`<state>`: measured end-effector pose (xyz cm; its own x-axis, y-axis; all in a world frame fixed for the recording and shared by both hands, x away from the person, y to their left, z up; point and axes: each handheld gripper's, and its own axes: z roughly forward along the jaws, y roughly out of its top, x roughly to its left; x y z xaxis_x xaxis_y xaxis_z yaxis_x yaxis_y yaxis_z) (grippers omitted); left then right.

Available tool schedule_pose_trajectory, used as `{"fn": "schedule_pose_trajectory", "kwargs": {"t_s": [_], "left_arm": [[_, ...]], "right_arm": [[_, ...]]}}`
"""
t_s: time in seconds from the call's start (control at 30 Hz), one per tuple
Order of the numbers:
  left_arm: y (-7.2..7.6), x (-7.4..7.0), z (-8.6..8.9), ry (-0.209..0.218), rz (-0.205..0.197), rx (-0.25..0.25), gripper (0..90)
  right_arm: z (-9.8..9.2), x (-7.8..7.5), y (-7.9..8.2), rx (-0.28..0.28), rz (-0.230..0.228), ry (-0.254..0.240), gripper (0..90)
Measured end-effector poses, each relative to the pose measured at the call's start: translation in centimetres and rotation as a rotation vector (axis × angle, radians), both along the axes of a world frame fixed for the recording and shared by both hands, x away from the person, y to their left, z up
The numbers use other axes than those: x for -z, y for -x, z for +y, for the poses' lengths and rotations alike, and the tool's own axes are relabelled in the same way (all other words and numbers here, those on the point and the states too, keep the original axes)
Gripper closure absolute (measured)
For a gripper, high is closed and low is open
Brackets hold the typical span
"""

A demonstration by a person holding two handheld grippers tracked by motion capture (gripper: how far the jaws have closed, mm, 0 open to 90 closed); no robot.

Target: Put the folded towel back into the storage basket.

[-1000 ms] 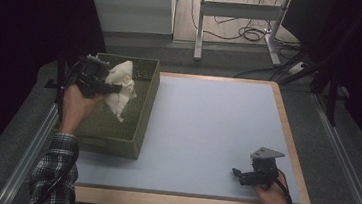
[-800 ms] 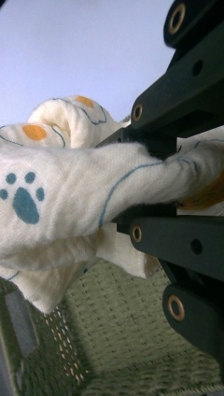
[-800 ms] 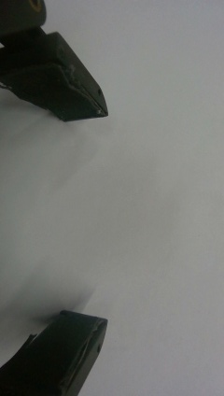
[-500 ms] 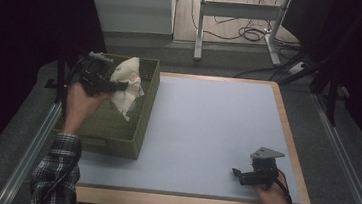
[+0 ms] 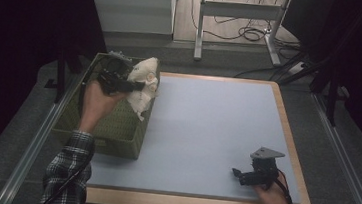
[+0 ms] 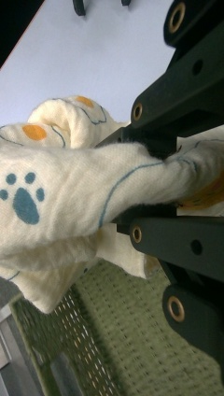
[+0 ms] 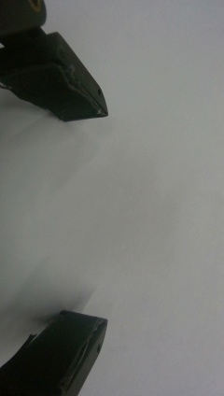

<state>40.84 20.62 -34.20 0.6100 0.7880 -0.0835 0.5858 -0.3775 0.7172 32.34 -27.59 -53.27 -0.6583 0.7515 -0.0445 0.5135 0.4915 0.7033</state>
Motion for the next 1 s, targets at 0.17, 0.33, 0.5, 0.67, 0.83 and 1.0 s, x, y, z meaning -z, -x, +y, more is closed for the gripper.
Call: {"fn": "schedule_pose_trajectory", "kwargs": {"t_s": [0.17, 0.33, 0.5, 0.67, 0.83, 1.0], "left_arm": [[-0.5, 0.2, -1.6, -0.004, 0.002, 0.023, 74.0], [-1.0, 0.3, -3.1, -0.005, 0.005, 0.048, 74.0], [-1.3, 0.4, -4.6, -0.014, 0.004, 0.071, 74.0], [-1.5, 0.6, -5.9, -0.010, 0.007, 0.095, 74.0], [-2.0, 1.3, -8.2, -0.012, 0.015, 0.130, 74.0], [-2.2, 2.1, -10.4, -0.017, 0.020, 0.161, 74.0]], "right_arm": [[0.0, 0.0, 0.0, 0.000, 0.000, 0.000, 1.7], [0.0, 0.0, 0.0, -0.002, 0.000, 0.000, 1.7], [0.0, 0.0, 0.0, -0.002, 0.000, -0.001, 1.7], [0.0, 0.0, 0.0, -0.001, 0.000, -0.001, 1.7], [0.0, 0.0, 0.0, -0.001, 0.002, -0.001, 1.7], [0.0, 0.0, 0.0, -0.001, 0.002, -0.001, 1.7]]}}
